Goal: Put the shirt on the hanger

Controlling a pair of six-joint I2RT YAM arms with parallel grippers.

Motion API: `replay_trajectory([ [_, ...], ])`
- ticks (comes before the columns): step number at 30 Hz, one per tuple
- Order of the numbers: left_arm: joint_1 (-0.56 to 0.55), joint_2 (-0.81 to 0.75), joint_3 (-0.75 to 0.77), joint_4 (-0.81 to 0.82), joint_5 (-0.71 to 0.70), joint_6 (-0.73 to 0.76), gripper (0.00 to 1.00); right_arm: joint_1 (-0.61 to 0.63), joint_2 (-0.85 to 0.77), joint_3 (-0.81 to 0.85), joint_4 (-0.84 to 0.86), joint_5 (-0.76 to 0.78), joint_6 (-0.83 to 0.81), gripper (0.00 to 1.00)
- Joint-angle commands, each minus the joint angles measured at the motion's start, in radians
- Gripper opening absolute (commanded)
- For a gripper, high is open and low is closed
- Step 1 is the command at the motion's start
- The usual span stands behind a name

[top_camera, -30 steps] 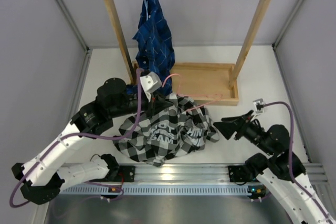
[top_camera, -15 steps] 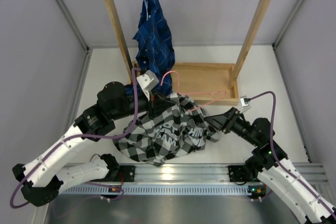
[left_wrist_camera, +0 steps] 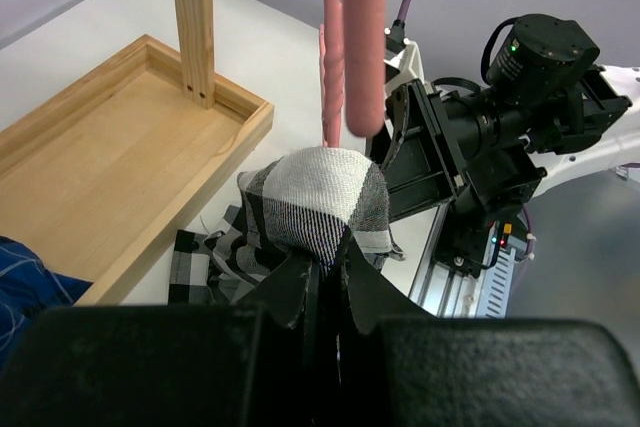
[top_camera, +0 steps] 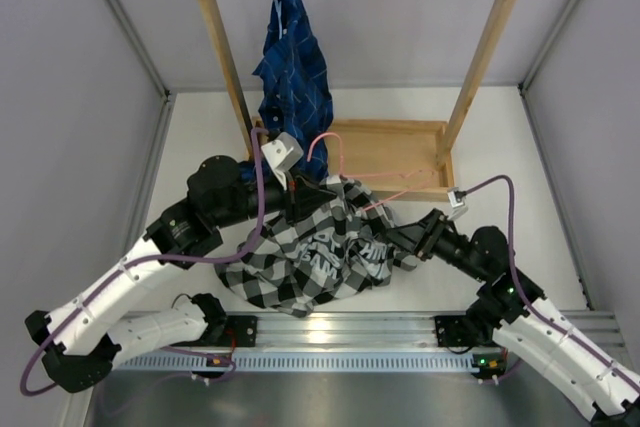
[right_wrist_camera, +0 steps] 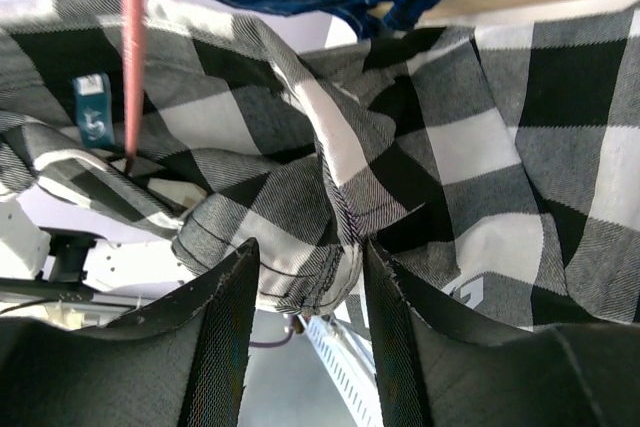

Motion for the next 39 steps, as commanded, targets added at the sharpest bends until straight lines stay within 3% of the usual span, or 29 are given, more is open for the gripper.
replay_trajectory([
  [1, 0.002, 0.001, 0.006, 0.119, 0.006, -0.011, 0.0, 0.041, 0.029, 0.024, 0.032, 0.036, 0.024, 0.44],
  [6, 0.002, 0.001, 0.006, 0.127, 0.021, -0.012, 0.0, 0.072, 0.055, 0.024, 0.055, 0.094, 0.035, 0.35],
  [7, 0.002, 0.0, 0.004, 0.129, 0.029, -0.01, 0.0, 0.073, 0.053, 0.026, 0.052, 0.106, 0.034, 0.24],
  [9, 0.002, -0.005, -0.005, 0.127, 0.031, -0.005, 0.0, 0.075, 0.047, 0.035, 0.038, 0.149, 0.027, 0.17],
  [11, 0.001, -0.016, -0.014, 0.127, 0.034, 0.001, 0.0, 0.073, 0.047, 0.056, -0.002, 0.201, 0.003, 0.01],
  [16, 0.002, -0.084, -0.079, 0.127, 0.028, 0.005, 0.0, 0.052, 0.064, 0.113, -0.072, 0.306, -0.092, 0.0],
  [24, 0.001, -0.236, -0.229, 0.135, 0.006, 0.01, 0.0, -0.034, 0.151, 0.38, -0.302, 0.407, -0.322, 0.0],
  [31, 0.001, -0.359, -0.355, 0.153, -0.026, -0.057, 0.0, -0.072, 0.346, 0.595, -0.399, 0.459, -0.477, 0.0],
  [39, 0.001, -0.318, -0.357, 0.066, -0.035, -0.09, 0.0, -0.072, 0.532, 0.836, -0.485, 0.522, -0.684, 0.0],
])
